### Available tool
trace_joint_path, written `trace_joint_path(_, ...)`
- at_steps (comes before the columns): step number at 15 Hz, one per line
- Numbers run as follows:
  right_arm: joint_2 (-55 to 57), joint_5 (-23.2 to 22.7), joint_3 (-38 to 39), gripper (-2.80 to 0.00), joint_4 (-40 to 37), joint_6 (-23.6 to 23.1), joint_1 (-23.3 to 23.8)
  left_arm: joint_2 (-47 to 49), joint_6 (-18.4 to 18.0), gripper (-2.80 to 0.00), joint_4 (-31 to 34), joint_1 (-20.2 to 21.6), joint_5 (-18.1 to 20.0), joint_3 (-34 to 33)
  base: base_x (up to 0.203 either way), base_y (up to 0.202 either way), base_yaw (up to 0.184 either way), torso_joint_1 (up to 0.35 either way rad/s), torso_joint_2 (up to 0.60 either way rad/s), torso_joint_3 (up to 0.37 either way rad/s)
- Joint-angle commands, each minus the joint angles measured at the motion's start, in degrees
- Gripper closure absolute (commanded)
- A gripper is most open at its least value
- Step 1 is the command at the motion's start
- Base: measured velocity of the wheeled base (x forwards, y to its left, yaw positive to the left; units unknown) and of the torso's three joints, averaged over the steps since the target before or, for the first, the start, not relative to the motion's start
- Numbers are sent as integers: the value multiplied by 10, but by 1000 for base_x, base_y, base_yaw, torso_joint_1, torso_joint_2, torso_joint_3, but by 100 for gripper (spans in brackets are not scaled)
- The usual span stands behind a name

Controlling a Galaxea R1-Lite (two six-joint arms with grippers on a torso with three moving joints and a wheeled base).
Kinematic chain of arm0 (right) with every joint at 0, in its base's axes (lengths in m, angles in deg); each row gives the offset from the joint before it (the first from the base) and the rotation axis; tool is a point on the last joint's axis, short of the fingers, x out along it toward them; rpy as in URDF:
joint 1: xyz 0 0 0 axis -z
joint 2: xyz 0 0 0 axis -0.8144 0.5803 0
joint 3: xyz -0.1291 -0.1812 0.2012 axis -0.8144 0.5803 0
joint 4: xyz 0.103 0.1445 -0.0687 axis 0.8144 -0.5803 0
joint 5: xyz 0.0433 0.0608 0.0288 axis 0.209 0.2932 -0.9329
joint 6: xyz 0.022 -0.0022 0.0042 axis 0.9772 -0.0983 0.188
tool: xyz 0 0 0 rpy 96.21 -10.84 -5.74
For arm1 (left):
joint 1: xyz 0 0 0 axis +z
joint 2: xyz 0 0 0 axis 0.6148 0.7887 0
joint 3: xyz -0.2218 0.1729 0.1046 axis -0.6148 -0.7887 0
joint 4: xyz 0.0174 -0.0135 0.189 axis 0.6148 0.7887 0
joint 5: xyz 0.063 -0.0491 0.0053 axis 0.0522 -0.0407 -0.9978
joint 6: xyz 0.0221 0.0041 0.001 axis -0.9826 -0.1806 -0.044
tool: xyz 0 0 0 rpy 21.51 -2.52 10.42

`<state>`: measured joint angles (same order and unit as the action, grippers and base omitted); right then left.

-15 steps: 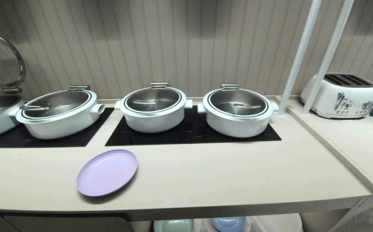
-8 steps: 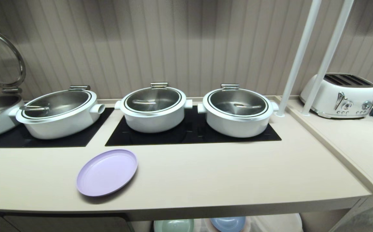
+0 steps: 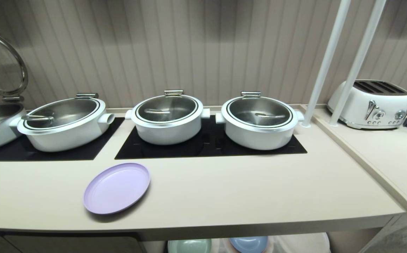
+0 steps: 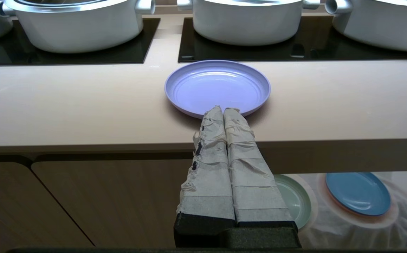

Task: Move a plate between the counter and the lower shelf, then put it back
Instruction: Pick up the plate

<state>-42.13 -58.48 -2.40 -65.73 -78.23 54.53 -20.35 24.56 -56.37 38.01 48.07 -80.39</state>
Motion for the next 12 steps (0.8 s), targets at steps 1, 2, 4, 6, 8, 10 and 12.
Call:
trace_joint_path(1, 0, 0, 0, 0, 0, 0, 1, 0, 0, 0, 0, 0, 0, 0, 0, 0, 0, 0, 0, 0)
trace_joint_path(2, 0, 0, 0, 0, 0, 0, 0, 0, 0, 0, 0, 0, 0, 0, 0, 0, 0, 0, 0, 0)
trace_joint_path(4, 0, 0, 0, 0, 0, 0, 0, 0, 0, 0, 0, 0, 0, 0, 0, 0, 0, 0, 0, 0)
trace_joint_path(6, 0, 0, 0, 0, 0, 0, 0, 0, 1, 0, 0, 0, 0, 0, 0, 0, 0, 0, 0, 0)
trace_joint_path(8, 0, 0, 0, 0, 0, 0, 0, 0, 1, 0, 0, 0, 0, 0, 0, 0, 0, 0, 0, 0)
trace_joint_path(10, 0, 0, 0, 0, 0, 0, 0, 0, 0, 0, -1, 0, 0, 0, 0, 0, 0, 0, 0, 0)
trace_joint_path(12, 0, 0, 0, 0, 0, 0, 0, 0, -4, 0, 0, 0, 0, 0, 0, 0, 0, 0, 0, 0)
